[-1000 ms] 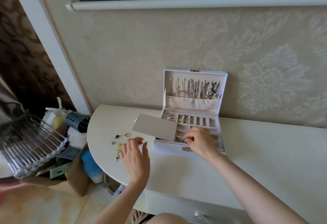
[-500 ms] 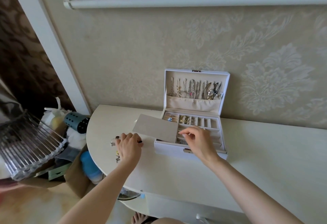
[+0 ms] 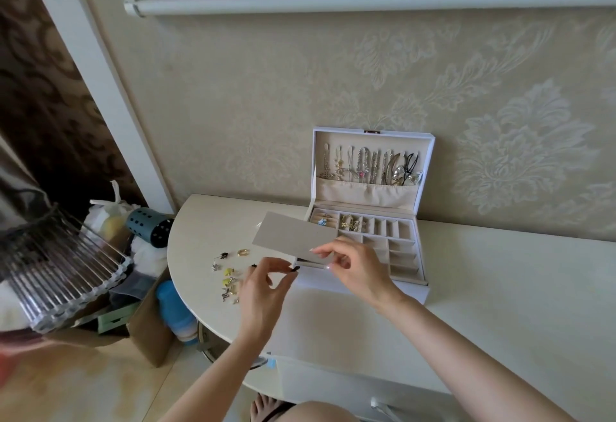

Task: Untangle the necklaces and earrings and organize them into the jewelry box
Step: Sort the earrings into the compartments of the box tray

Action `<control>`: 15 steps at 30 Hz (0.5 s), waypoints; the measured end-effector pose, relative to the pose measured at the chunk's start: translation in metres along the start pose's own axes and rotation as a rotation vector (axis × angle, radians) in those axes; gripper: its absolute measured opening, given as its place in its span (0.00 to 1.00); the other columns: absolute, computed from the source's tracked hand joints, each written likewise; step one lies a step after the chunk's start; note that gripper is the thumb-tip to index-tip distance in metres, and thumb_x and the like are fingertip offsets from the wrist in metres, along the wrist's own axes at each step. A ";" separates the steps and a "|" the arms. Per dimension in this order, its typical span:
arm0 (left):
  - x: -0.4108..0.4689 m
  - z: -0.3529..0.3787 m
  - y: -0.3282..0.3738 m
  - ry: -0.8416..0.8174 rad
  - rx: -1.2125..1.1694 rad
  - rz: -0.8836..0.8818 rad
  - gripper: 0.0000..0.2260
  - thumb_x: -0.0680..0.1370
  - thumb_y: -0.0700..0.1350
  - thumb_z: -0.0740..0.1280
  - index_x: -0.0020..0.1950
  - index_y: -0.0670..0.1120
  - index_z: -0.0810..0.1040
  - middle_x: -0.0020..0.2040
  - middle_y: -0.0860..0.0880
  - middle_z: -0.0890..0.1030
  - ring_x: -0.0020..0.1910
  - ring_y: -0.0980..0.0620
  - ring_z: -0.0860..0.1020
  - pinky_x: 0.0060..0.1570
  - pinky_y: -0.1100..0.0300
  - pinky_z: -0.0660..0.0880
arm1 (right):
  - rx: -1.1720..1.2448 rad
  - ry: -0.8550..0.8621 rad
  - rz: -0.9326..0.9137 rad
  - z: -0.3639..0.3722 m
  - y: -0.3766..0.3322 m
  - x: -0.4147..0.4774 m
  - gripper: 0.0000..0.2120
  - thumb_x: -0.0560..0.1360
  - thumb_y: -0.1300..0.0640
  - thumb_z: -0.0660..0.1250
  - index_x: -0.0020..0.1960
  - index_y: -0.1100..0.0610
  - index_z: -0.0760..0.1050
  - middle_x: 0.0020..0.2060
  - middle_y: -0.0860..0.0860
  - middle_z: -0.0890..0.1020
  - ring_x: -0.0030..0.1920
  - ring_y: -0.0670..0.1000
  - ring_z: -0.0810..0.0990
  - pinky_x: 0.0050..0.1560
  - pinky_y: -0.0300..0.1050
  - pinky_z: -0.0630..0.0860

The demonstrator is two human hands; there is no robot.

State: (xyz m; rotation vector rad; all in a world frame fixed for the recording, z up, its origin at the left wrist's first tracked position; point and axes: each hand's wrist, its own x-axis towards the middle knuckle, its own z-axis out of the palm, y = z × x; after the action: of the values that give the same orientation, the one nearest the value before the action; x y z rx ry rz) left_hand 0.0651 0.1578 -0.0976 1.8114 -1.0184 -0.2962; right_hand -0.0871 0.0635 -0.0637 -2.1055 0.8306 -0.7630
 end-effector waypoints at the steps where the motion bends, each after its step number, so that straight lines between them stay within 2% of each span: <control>1: -0.002 0.001 0.005 -0.053 -0.134 -0.049 0.03 0.72 0.45 0.72 0.43 0.51 0.79 0.41 0.60 0.81 0.40 0.56 0.71 0.44 0.60 0.67 | -0.014 -0.046 -0.018 0.002 -0.002 0.000 0.19 0.71 0.72 0.65 0.54 0.52 0.81 0.46 0.49 0.79 0.41 0.47 0.76 0.42 0.33 0.71; 4: -0.003 0.003 0.014 -0.184 -0.310 -0.123 0.02 0.72 0.42 0.72 0.41 0.48 0.80 0.38 0.57 0.81 0.37 0.56 0.71 0.39 0.66 0.67 | -0.077 -0.110 -0.075 0.011 -0.005 0.001 0.16 0.71 0.70 0.67 0.54 0.55 0.81 0.44 0.46 0.78 0.40 0.42 0.75 0.43 0.29 0.70; 6: -0.003 0.003 0.014 -0.227 -0.289 -0.118 0.02 0.72 0.42 0.72 0.40 0.47 0.80 0.36 0.57 0.81 0.35 0.58 0.70 0.36 0.69 0.65 | -0.091 -0.093 -0.065 0.016 -0.003 0.001 0.11 0.70 0.68 0.69 0.49 0.57 0.82 0.40 0.45 0.77 0.40 0.43 0.75 0.43 0.30 0.69; 9: -0.003 0.002 0.005 -0.242 -0.177 -0.073 0.02 0.72 0.43 0.71 0.41 0.46 0.80 0.38 0.55 0.82 0.35 0.62 0.74 0.36 0.67 0.66 | -0.139 -0.095 -0.056 0.022 0.001 -0.002 0.04 0.70 0.67 0.69 0.41 0.60 0.81 0.37 0.48 0.79 0.38 0.46 0.76 0.42 0.35 0.71; 11: 0.001 -0.001 -0.008 -0.117 0.029 -0.012 0.02 0.73 0.44 0.71 0.44 0.48 0.80 0.40 0.57 0.81 0.40 0.60 0.76 0.39 0.64 0.69 | -0.226 -0.152 -0.074 0.028 0.005 -0.006 0.03 0.71 0.66 0.68 0.41 0.61 0.80 0.39 0.50 0.81 0.40 0.47 0.77 0.43 0.35 0.71; 12: 0.003 -0.004 -0.015 -0.028 0.148 -0.007 0.02 0.74 0.44 0.70 0.46 0.48 0.79 0.42 0.56 0.81 0.43 0.55 0.76 0.41 0.61 0.70 | -0.274 -0.181 -0.081 0.031 0.007 -0.008 0.04 0.72 0.66 0.66 0.42 0.61 0.80 0.41 0.52 0.82 0.42 0.48 0.78 0.44 0.35 0.71; 15: 0.010 -0.016 -0.036 0.154 0.421 -0.073 0.06 0.75 0.42 0.69 0.50 0.47 0.79 0.48 0.50 0.81 0.50 0.46 0.73 0.45 0.56 0.66 | -0.385 -0.220 -0.075 0.038 0.015 -0.008 0.06 0.72 0.65 0.64 0.44 0.61 0.80 0.44 0.53 0.82 0.47 0.52 0.78 0.49 0.44 0.73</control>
State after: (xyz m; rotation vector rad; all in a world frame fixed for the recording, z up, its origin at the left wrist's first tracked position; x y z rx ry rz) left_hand 0.0992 0.1657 -0.1183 2.2143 -0.9562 0.0192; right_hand -0.0692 0.0778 -0.0986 -2.5195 0.8309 -0.4197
